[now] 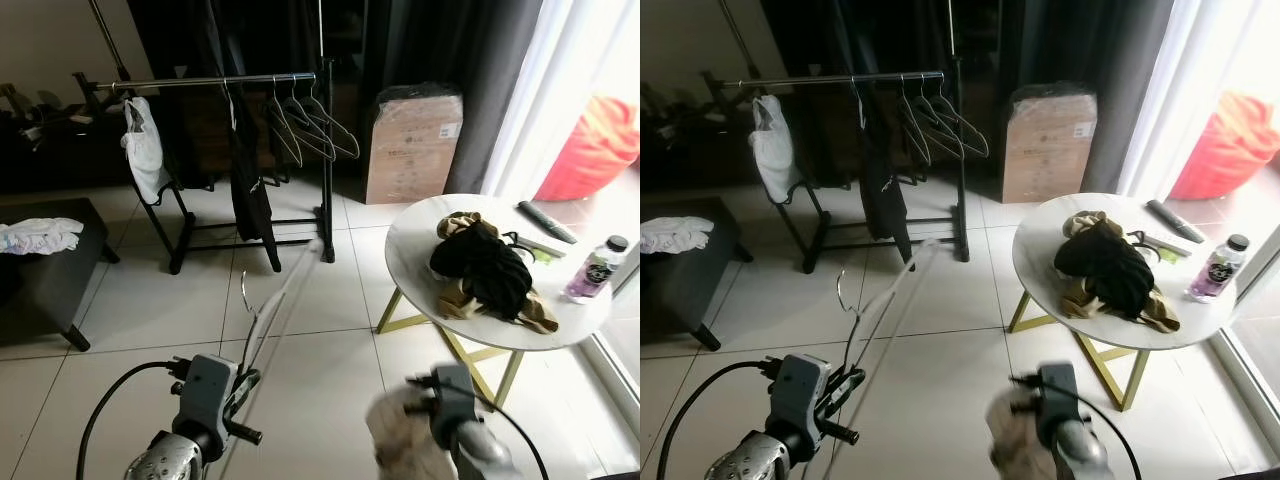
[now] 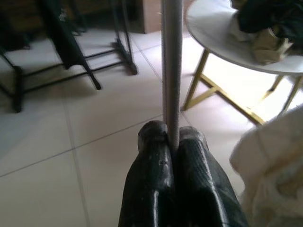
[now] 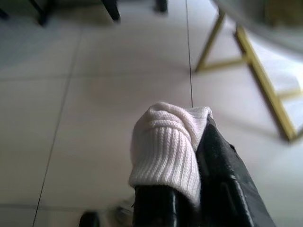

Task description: Hang hanger

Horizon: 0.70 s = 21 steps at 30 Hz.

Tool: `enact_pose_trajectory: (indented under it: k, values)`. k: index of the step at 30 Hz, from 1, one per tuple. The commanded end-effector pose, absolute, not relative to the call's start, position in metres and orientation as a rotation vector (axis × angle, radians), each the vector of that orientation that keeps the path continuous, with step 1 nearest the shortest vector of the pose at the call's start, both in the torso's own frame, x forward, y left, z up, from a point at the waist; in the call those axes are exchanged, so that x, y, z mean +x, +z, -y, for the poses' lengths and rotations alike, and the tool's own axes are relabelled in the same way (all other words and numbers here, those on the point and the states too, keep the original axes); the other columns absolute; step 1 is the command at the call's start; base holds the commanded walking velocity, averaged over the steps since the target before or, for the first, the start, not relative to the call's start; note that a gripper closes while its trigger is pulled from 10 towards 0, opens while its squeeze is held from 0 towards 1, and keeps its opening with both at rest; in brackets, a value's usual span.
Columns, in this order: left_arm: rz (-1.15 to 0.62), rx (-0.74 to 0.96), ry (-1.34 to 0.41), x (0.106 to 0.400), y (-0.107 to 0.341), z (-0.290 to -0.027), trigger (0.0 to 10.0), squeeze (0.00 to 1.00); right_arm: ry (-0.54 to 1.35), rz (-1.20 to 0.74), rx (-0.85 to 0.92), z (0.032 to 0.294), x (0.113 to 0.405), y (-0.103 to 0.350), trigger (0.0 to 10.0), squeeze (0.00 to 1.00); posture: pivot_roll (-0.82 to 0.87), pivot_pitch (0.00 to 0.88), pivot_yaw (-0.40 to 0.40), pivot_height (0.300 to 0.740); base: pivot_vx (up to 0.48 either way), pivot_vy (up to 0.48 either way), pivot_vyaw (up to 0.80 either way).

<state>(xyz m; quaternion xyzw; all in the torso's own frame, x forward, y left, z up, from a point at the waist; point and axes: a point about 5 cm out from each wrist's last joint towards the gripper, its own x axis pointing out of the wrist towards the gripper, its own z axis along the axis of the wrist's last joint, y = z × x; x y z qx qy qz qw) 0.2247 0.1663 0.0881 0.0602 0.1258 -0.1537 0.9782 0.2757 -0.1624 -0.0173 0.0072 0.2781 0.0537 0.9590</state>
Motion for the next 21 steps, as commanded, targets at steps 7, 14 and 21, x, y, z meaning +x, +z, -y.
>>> enact_pose_trajectory:
  k: [7, 14, 21]
  values:
    - [-0.363, 0.219, -0.59, 0.22, 0.086, -0.17, 10.0, 0.0, 0.115, -0.528, -0.008, 0.16, 0.293, 0.001, 10.0, 0.0, -0.05, 0.096, 0.026, 0.74, 0.0, 0.0, 0.0]
    - [-0.504, 0.378, -0.812, 0.212, 0.087, -0.194, 10.0, 0.0, 0.122, -0.515, -0.064, 0.157, 0.301, 0.012, 10.0, 0.0, -0.05, 0.108, 0.035, 0.74, 0.0, 0.0, 0.0]
    - [-0.681, 0.497, -0.971, 0.195, 0.086, -0.216, 10.0, 0.0, 0.15, -0.523, -0.129, 0.155, 0.302, 0.014, 10.0, 0.0, -0.06, 0.106, 0.041, 0.74, 0.0, 0.0, 0.0]
